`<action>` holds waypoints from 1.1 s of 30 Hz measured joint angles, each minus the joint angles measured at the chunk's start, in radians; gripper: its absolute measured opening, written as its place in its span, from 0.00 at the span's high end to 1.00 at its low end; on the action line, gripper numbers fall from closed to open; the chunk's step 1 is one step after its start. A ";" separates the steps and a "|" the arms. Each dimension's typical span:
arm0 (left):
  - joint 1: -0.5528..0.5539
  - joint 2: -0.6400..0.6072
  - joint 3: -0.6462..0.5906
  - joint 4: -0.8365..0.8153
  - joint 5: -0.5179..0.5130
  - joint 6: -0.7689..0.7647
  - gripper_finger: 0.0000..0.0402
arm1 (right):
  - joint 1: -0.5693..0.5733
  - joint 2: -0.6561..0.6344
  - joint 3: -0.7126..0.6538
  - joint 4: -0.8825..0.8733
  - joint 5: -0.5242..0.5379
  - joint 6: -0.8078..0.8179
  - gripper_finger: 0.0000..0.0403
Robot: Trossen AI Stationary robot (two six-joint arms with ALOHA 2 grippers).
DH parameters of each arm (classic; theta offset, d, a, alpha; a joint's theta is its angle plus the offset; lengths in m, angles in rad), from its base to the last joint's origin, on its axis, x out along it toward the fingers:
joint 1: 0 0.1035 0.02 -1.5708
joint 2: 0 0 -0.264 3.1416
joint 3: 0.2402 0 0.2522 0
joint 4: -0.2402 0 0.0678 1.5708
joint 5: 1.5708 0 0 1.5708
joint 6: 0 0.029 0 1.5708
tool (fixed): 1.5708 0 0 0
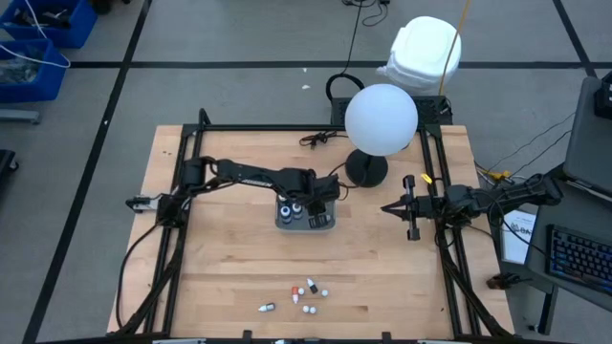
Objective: Pick & Place food coloring
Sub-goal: Put the left small orange food coloring bottle into the gray bin, then put the right small black food coloring bottle into the gray bin
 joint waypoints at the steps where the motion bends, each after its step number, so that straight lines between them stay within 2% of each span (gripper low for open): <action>1: 0.000 0.004 0.000 0.008 0.007 -0.001 0.78 | 0.000 0.000 0.000 0.000 0.000 0.000 1.00; 18: 0.000 0.027 0.002 0.021 0.025 0.014 0.76 | 0.000 0.002 -0.001 0.000 -0.001 0.002 1.00; 28: 0.000 0.026 -0.002 0.023 0.024 0.034 0.55 | 0.000 0.002 -0.001 0.000 0.000 0.001 1.00; 33: -0.004 -0.016 -0.002 0.014 0.024 0.054 0.46 | 0.000 0.002 -0.001 0.000 0.000 0.002 1.00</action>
